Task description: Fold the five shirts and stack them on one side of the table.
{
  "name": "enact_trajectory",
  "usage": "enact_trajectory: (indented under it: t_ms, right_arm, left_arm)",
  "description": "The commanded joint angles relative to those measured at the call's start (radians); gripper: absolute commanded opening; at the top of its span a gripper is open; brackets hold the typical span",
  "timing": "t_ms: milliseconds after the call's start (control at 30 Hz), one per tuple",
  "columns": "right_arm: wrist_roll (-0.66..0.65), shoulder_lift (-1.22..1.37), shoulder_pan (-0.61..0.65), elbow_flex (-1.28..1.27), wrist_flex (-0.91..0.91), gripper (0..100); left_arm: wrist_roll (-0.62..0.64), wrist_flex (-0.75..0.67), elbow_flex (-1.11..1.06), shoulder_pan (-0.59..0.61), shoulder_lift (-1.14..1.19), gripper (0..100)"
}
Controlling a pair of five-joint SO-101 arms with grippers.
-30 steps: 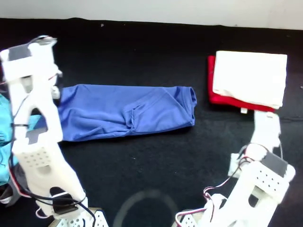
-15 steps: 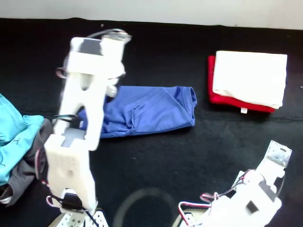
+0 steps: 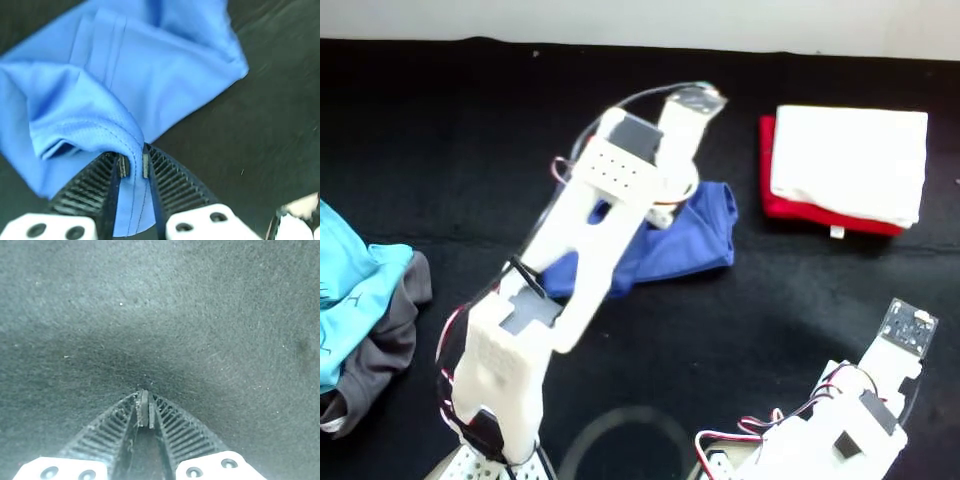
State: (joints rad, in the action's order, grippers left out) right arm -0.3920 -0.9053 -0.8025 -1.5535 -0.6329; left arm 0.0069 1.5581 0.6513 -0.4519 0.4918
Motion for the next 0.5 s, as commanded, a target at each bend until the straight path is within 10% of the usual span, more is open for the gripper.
enact_trajectory:
  t_ms: [0, 467]
  right_arm:
    - [-0.005, 0.001, 0.016, -0.035, 0.021, 0.7]
    - [-0.005, 0.001, 0.018, -0.035, 0.021, 0.7]
  left_arm:
    - [0.008, -0.089, 0.035, -0.058, -0.059, 1]
    - [0.006, -0.292, 0.039, -0.148, 0.084, 1]
